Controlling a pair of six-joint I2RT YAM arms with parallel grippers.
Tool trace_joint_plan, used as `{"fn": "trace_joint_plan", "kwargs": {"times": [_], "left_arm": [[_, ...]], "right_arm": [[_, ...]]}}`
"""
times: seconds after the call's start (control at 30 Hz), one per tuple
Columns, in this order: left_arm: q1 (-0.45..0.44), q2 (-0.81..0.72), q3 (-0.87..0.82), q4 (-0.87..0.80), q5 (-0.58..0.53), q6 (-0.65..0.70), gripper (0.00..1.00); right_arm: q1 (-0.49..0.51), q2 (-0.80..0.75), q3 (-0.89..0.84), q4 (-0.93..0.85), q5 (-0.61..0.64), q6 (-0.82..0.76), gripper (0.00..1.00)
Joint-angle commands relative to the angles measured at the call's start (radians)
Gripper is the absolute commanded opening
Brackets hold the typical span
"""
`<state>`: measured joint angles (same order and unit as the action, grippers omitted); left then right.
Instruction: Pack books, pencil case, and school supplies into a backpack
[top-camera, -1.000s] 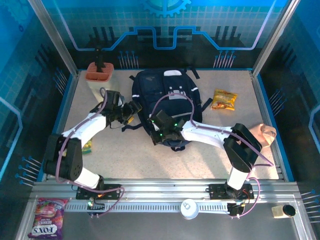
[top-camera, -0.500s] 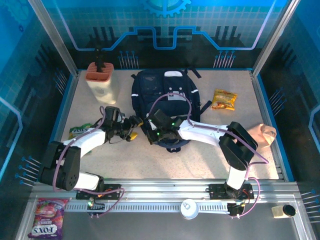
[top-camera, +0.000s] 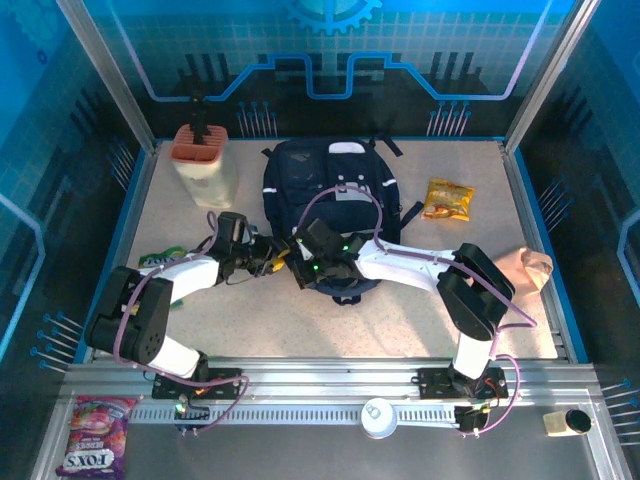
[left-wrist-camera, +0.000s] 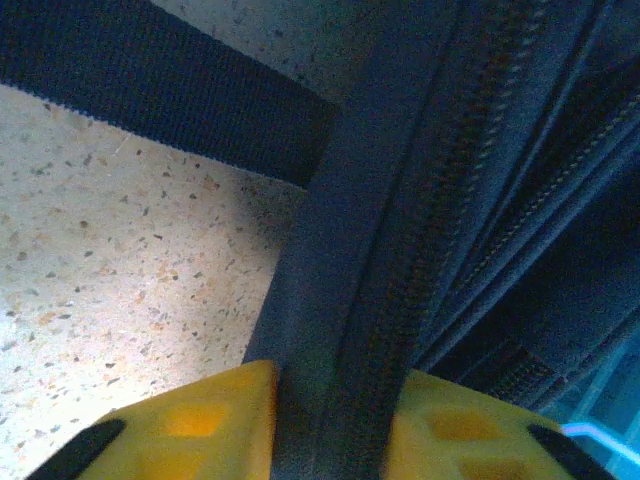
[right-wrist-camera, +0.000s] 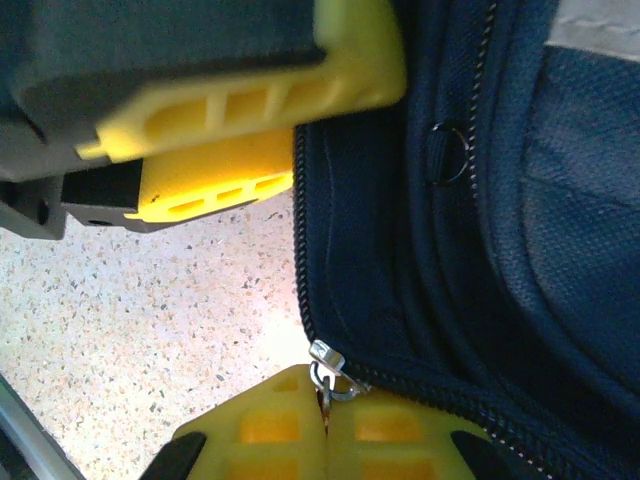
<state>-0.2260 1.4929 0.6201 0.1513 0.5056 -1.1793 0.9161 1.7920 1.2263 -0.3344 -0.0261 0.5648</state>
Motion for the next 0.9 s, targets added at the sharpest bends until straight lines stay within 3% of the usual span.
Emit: {"fn": "trace_joint_plan", "kwargs": {"times": [0.0, 0.13, 0.5, 0.87], "left_arm": [[-0.006, 0.010, -0.011, 0.032, -0.012, -0.010, 0.19], [-0.006, 0.012, -0.001, 0.014, -0.038, 0.005, 0.01], [-0.001, 0.015, 0.021, -0.028, -0.063, 0.035, 0.00], [0.014, -0.012, 0.023, -0.084, -0.082, 0.071, 0.00]], "right_arm": [[0.024, -0.017, 0.016, -0.050, 0.033, 0.023, 0.00], [0.022, -0.064, -0.023, -0.172, 0.162, 0.064, 0.00], [-0.008, -0.236, -0.153, -0.440, 0.415, 0.162, 0.03], [-0.145, -0.334, -0.276, -0.450, 0.463, 0.157, 0.07]]}}
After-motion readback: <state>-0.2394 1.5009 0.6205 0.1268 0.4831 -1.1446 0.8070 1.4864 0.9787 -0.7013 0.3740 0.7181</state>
